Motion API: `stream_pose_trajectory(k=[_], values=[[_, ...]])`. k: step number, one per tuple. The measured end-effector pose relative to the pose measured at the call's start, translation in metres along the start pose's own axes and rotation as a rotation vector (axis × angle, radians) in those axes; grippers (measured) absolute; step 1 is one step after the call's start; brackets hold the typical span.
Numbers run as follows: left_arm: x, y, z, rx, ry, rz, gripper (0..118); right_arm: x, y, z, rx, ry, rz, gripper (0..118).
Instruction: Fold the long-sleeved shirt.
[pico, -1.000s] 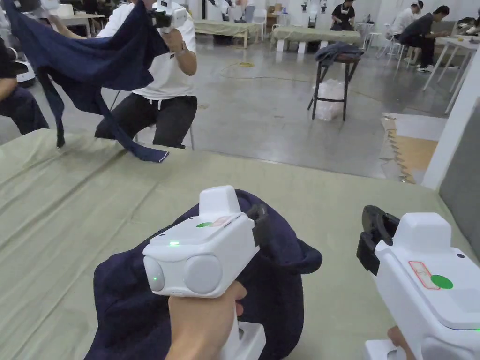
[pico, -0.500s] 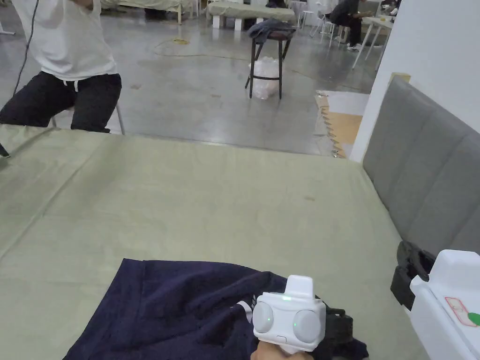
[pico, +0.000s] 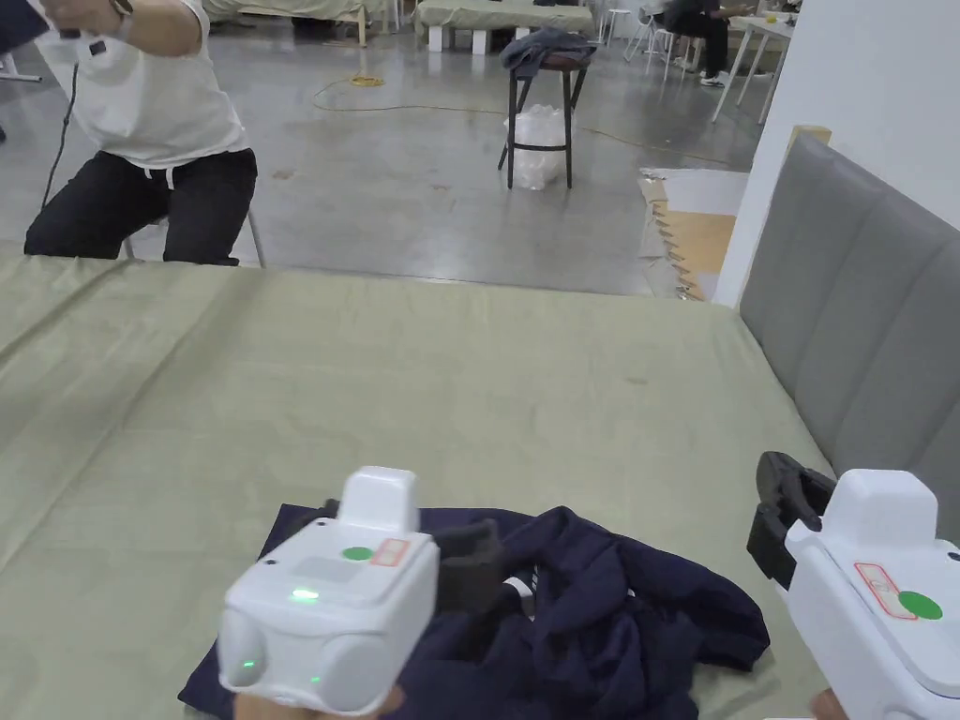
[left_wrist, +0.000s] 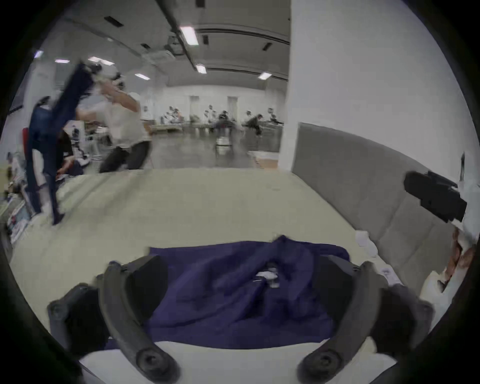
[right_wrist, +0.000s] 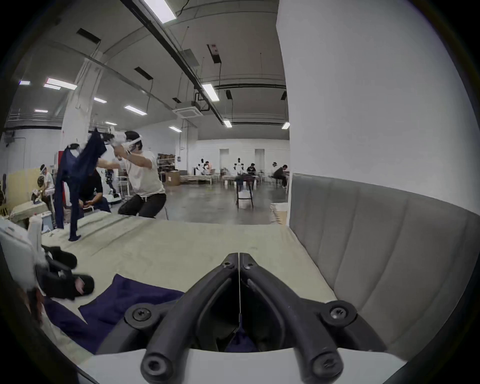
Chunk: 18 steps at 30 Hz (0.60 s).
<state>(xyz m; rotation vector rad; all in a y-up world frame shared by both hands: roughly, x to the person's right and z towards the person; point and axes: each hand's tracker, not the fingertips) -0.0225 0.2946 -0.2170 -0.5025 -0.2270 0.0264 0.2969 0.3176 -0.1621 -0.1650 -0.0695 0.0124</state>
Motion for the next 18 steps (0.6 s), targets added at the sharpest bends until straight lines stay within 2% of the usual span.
stream_pose_trajectory(k=[1, 2, 3, 4, 5, 6, 8, 11, 12, 13, 14, 15, 16, 17, 18], values=[[-0.02, -0.003, 0.006, 0.005, 0.029, -0.006, 81, -0.005, -0.001, 0.004, 0.005, -0.001, 0.006, 0], [-0.034, -0.007, 0.009, 0.01, 0.043, -0.007, 58, -0.007, -0.003, 0.006, 0.007, 0.003, 0.011, 0], [-0.051, -0.013, 0.013, 0.026, 0.065, -0.022, 26, -0.009, -0.005, 0.009, 0.005, 0.01, 0.014, 0], [-0.064, -0.019, 0.013, 0.028, 0.089, -0.028, 6, -0.011, -0.01, 0.012, 0.002, 0.01, 0.014, 0], [-0.074, -0.025, 0.013, 0.037, 0.159, -0.014, 4, -0.012, -0.014, 0.014, -0.004, 0.009, 0.013, 0], [-0.085, -0.031, 0.011, 0.02, 0.157, -0.002, 4, -0.012, -0.021, 0.017, -0.019, 0.01, 0.008, 0], [-0.104, -0.038, 0.01, -0.014, 0.083, 0.118, 4, -0.011, -0.033, 0.02, -0.051, -0.002, -0.001, 0], [-0.107, -0.044, 0.009, -0.011, 0.11, 0.095, 4, -0.002, -0.049, 0.025, -0.105, -0.025, -0.015, 0], [-0.107, -0.043, 0.008, -0.014, 0.1, 0.091, 4, 0.002, -0.053, 0.025, -0.119, -0.031, -0.02, 5], [-0.106, -0.042, 0.006, -0.013, 0.089, 0.093, 4, 0.009, -0.056, 0.024, -0.141, -0.04, -0.028, 24], [-0.103, -0.038, 0.003, -0.011, 0.077, 0.099, 4, 0.015, -0.058, 0.021, -0.167, -0.046, -0.033, 57], [-0.101, -0.036, 0.001, -0.008, 0.07, 0.1, 4, 0.022, -0.062, 0.017, -0.182, -0.058, -0.044, 105], [-0.098, -0.035, -0.003, -0.006, 0.067, 0.093, 4, 0.03, -0.067, 0.009, -0.217, -0.08, -0.061, 118], [-0.095, -0.035, -0.008, -0.005, 0.069, 0.076, 4, 0.039, -0.075, 0.0, -0.267, -0.105, -0.074, 117], [-0.094, -0.031, -0.013, -0.012, 0.065, 0.067, 4, 0.048, -0.086, -0.009, -0.269, -0.055, -0.146, 117]])
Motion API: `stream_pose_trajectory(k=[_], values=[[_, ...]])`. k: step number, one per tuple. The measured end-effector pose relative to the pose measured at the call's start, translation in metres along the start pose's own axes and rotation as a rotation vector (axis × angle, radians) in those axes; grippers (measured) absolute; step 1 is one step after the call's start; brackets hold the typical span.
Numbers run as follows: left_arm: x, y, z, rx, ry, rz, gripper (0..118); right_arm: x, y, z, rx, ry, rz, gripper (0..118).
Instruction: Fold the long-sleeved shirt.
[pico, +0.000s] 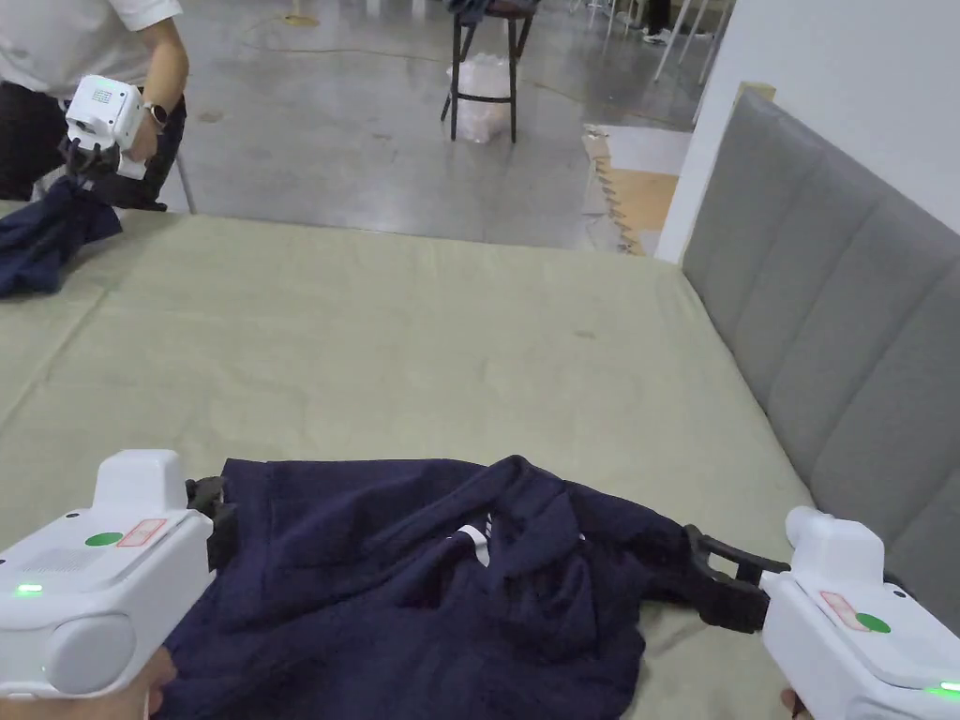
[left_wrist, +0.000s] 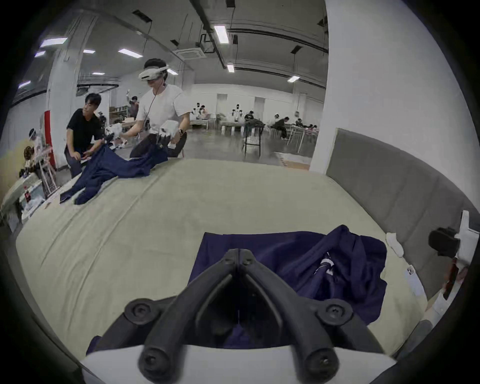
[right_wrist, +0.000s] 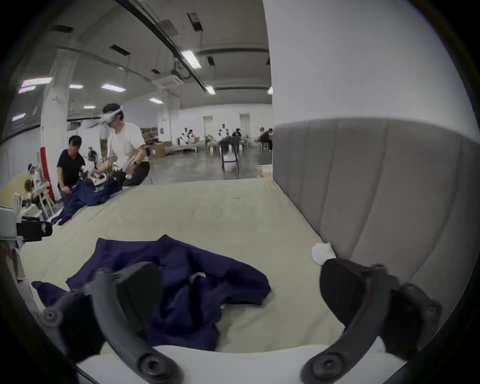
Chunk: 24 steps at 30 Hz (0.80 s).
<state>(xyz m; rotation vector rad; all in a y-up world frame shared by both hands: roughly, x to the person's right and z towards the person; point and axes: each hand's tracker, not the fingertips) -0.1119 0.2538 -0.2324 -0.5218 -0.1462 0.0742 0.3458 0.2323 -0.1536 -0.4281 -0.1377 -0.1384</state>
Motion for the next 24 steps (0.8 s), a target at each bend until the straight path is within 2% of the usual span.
stream_pose_trajectory(k=[1, 4, 7, 10, 12, 13, 14, 15, 16, 17, 18, 19, 20, 21, 22, 24], values=[[0.001, 0.0, -0.005, -0.006, -0.002, 0.006, 4, 0.012, -0.005, -0.014, 0.003, -0.048, 0.016, 118], [0.0, -0.002, -0.02, -0.036, -0.009, 0.016, 4, 0.04, -0.031, -0.066, -0.188, -0.096, -0.014, 118], [-0.003, -0.009, -0.04, -0.084, 0.01, 0.007, 4, 0.053, -0.052, -0.11, -0.309, -0.076, -0.03, 118], [-0.008, -0.016, -0.057, -0.123, 0.024, 0.012, 4, 0.059, -0.057, -0.144, -0.316, -0.074, -0.036, 118], [-0.011, -0.018, -0.067, -0.148, 0.032, 0.012, 4, 0.06, -0.055, -0.158, -0.298, -0.047, -0.06, 112], [-0.013, -0.02, -0.072, -0.156, 0.036, 0.01, 4, 0.063, -0.053, -0.168, -0.301, -0.025, -0.069, 102], [-0.014, -0.021, -0.077, -0.168, 0.038, 0.006, 4, 0.066, -0.053, -0.177, -0.298, -0.005, -0.075, 84], [-0.016, -0.023, -0.083, -0.182, 0.041, 0.005, 4, 0.062, -0.053, -0.179, -0.311, 0.022, -0.073, 50], [-0.02, -0.023, -0.089, -0.189, 0.042, 0.017, 4, 0.062, -0.052, -0.186, -0.349, 0.044, -0.065, 2], [-0.023, -0.024, -0.095, -0.205, 0.038, 0.029, 5, 0.059, -0.052, -0.191, -0.355, 0.012, -0.027, 2], [-0.027, -0.023, -0.1, -0.217, 0.027, 0.048, 13, 0.057, -0.05, -0.188, -0.318, -0.021, 0.022, 2], [-0.034, -0.021, -0.109, -0.225, 0.018, 0.068, 38, 0.046, -0.051, -0.187, -0.325, 0.009, -0.005, 2], [-0.043, -0.016, -0.118, -0.231, 0.02, 0.071, 69, 0.047, -0.05, -0.188, -0.329, 0.04, -0.021, 2], [-0.048, -0.011, -0.13, -0.256, 0.025, 0.079, 96, 0.045, -0.05, -0.188, -0.321, 0.033, -0.008, 2], [-0.054, -0.004, -0.146, -0.283, 0.05, 0.079, 111, 0.043, -0.05, -0.186, -0.315, 0.005, 0.024, 2], [-0.068, 0.012, -0.173, -0.283, 0.054, 0.109, 109, 0.044, -0.052, -0.183, -0.321, 0.02, 0.013, 2]])
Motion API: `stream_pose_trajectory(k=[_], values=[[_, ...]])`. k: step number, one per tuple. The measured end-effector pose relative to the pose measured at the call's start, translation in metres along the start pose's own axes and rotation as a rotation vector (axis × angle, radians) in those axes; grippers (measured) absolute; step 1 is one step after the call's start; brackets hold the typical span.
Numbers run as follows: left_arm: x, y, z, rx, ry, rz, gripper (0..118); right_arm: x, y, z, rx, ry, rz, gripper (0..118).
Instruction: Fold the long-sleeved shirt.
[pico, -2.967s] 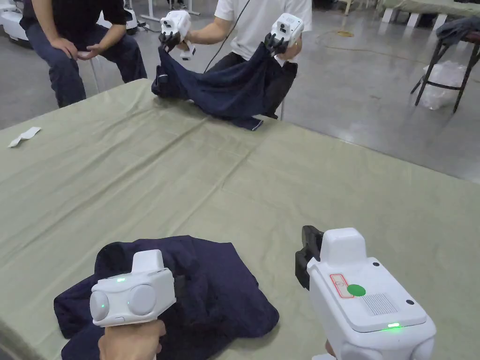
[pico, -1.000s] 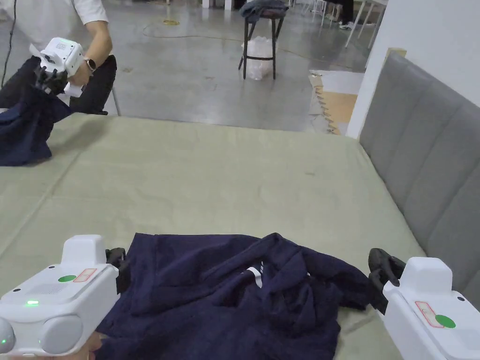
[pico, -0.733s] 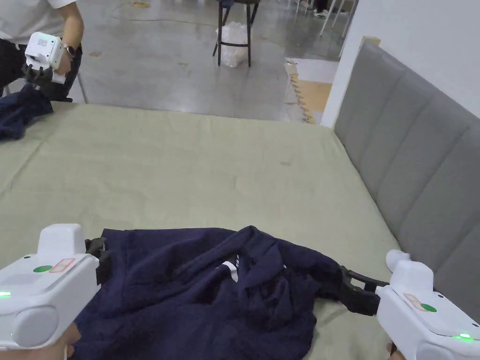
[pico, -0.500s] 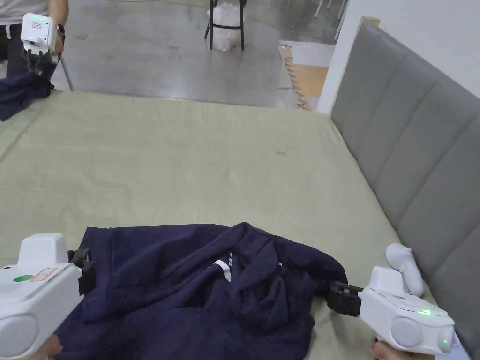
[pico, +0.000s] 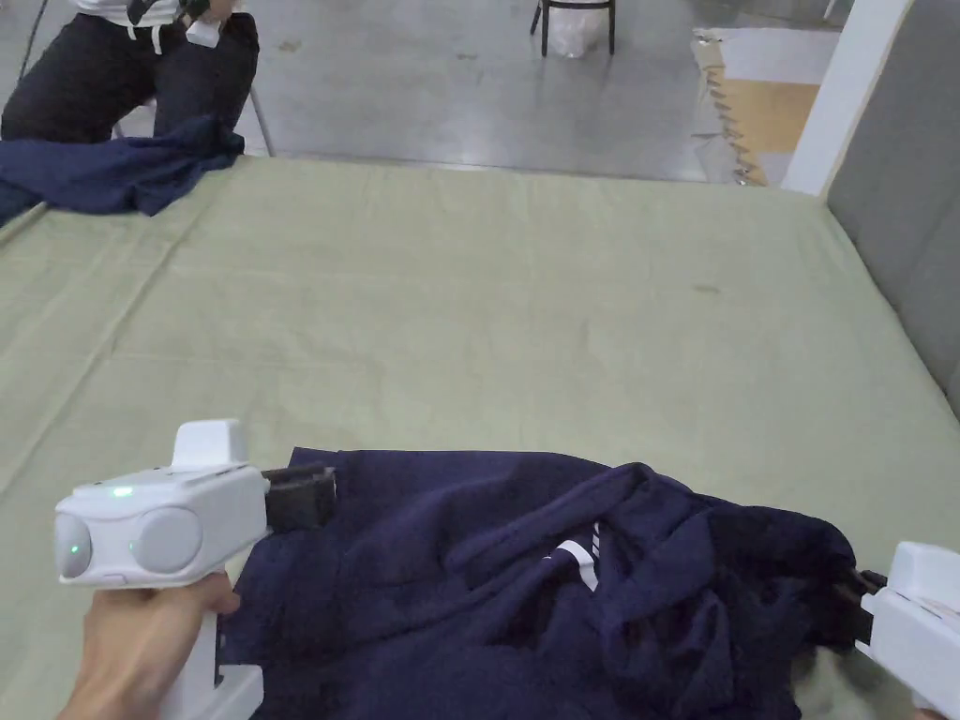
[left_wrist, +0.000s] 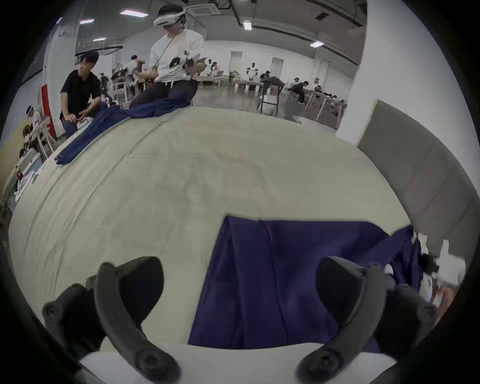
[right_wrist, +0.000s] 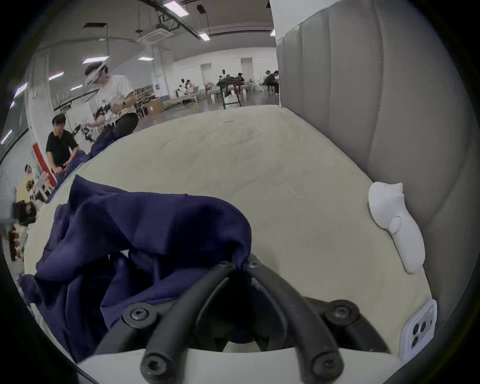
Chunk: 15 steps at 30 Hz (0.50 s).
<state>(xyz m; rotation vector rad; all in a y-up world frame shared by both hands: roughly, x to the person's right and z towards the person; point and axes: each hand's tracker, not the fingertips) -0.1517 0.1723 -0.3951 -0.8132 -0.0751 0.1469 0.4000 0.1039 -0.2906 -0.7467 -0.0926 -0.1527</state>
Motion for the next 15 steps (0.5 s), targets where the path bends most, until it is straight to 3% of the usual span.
stream_pose_trajectory(k=[4, 7, 8, 10, 11, 12, 13, 15], values=[[-0.006, 0.035, -0.064, -0.155, -0.06, 0.032, 106, 0.002, 0.0, -0.001, -0.008, -0.002, 0.013, 2], [-0.004, 0.032, -0.101, -0.29, -0.016, 0.022, 93, -0.001, 0.002, 0.001, -0.013, -0.001, 0.03, 2], [0.003, 0.025, -0.099, -0.323, -0.011, 0.005, 83, 0.0, 0.002, 0.002, -0.014, 0.002, 0.029, 2], [0.01, 0.02, -0.084, -0.211, -0.007, -0.076, 80, 0.003, 0.004, 0.006, -0.015, 0.009, 0.021, 2], [0.013, 0.019, -0.078, -0.223, 0.005, -0.07, 71, 0.004, 0.005, 0.006, -0.01, 0.013, 0.013, 2], [0.003, 0.017, -0.087, -0.183, -0.022, -0.096, 52, 0.004, 0.006, 0.01, -0.002, 0.018, 0.007, 2], [0.002, 0.015, -0.082, -0.162, -0.081, -0.096, 21, 0.003, 0.009, 0.015, 0.01, 0.029, 0.003, 2], [0.005, 0.015, -0.068, -0.13, -0.064, -0.085, 18, -0.002, 0.016, 0.029, 0.057, 0.028, 0.004, 2]])
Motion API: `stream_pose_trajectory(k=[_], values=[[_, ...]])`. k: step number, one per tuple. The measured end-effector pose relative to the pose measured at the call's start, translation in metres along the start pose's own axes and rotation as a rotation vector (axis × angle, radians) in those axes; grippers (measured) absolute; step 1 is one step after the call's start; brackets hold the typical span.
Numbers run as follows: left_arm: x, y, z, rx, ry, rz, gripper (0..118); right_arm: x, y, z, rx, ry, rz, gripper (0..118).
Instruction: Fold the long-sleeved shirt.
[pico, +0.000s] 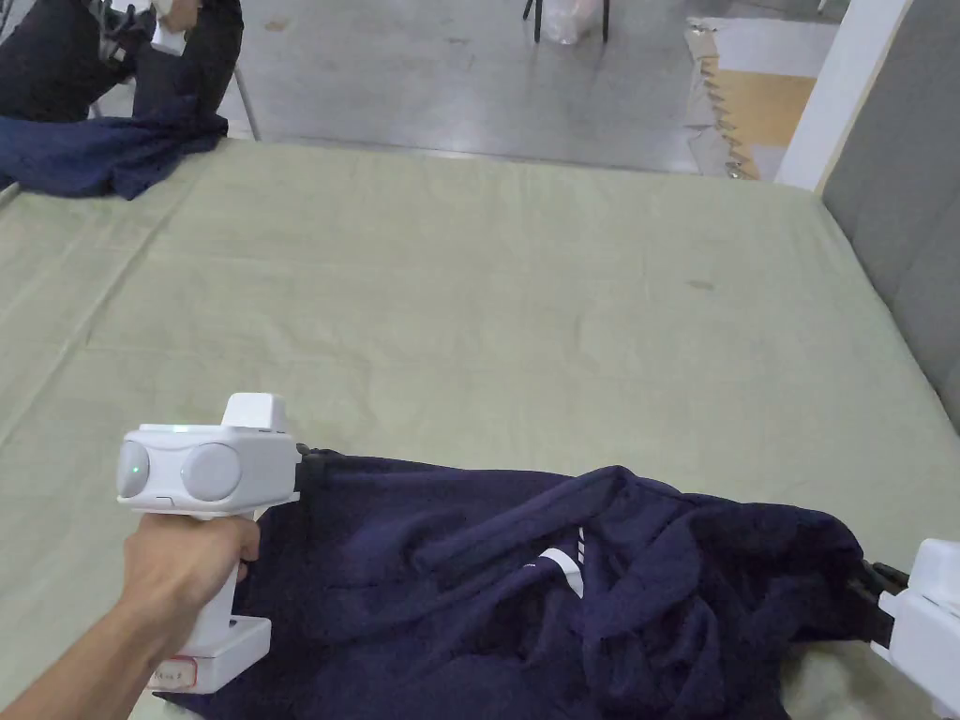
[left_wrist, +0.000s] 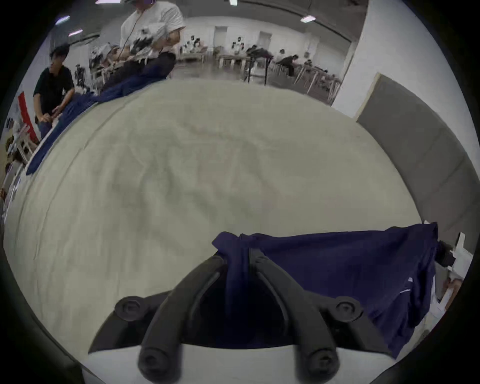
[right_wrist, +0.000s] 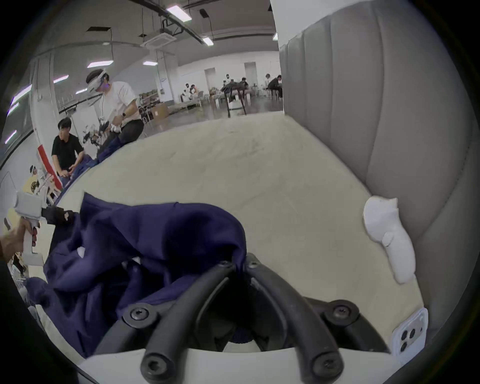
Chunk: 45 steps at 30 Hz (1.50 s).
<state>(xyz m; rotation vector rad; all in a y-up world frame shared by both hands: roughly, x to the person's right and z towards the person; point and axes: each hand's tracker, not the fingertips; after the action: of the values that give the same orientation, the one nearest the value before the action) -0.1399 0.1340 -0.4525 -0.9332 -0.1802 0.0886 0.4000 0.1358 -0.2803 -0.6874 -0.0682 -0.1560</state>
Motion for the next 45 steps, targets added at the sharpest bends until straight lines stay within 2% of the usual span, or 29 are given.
stream_pose_trajectory(k=[4, 6, 8, 10, 12, 16, 22, 26, 31, 34, 38, 41, 43, 45], values=[[0.006, -0.001, 0.064, 0.115, -0.097, 0.081, 18, -0.005, 0.027, 0.046, 0.134, 0.065, -0.061, 2], [0.011, 0.001, 0.106, 0.191, -0.116, 0.066, 18, -0.008, 0.043, 0.074, 0.201, 0.101, -0.081, 1], [0.014, 0.007, 0.152, 0.289, -0.073, -0.018, 18, -0.018, 0.064, 0.106, 0.259, 0.108, -0.038, 1], [0.009, 0.018, 0.196, 0.38, -0.111, 0.017, 18, -0.027, 0.083, 0.139, 0.33, 0.122, -0.006, 1], [0.011, 0.029, 0.244, 0.47, -0.092, -0.005, 18, -0.041, 0.107, 0.171, 0.385, 0.146, -0.029, 1], [0.01, 0.067, 0.336, 0.636, -0.085, -0.017, 18, -0.068, 0.165, 0.231, 0.503, 0.173, 0.052, 1], [0.013, 0.141, 0.429, 0.785, -0.015, -0.079, 18, -0.096, 0.269, 0.304, 0.629, 0.186, 0.086, 1], [0.018, 0.191, 0.467, 0.843, 0.004, -0.069, 17, -0.11, 0.339, 0.338, 0.687, 0.18, 0.113, 1], [0.028, 0.261, 0.505, 0.913, 0.004, -0.039, 17, -0.128, 0.425, 0.363, 0.763, 0.119, 0.144, 1], [0.035, 0.301, 0.517, 0.962, 0.014, -0.024, 17, -0.135, 0.47, 0.369, 0.81, 0.134, 0.113, 1], [0.043, 0.351, 0.522, 0.997, 0.042, -0.03, 17, -0.15, 0.522, 0.366, 0.863, 0.054, 0.148, 1], [0.049, 0.39, 0.517, 1.037, 0.027, 0.014, 17, -0.156, 0.56, 0.351, 0.884, 0.051, 0.114, 1], [0.051, 0.42, 0.509, 1.045, 0.007, 0.026, 17, -0.165, 0.586, 0.34, 0.909, -0.03, 0.127, 1], [0.055, 0.438, 0.506, 1.065, 0.018, 0.032, 17, -0.169, 0.601, 0.333, 0.943, -0.029, 0.129, 1]])
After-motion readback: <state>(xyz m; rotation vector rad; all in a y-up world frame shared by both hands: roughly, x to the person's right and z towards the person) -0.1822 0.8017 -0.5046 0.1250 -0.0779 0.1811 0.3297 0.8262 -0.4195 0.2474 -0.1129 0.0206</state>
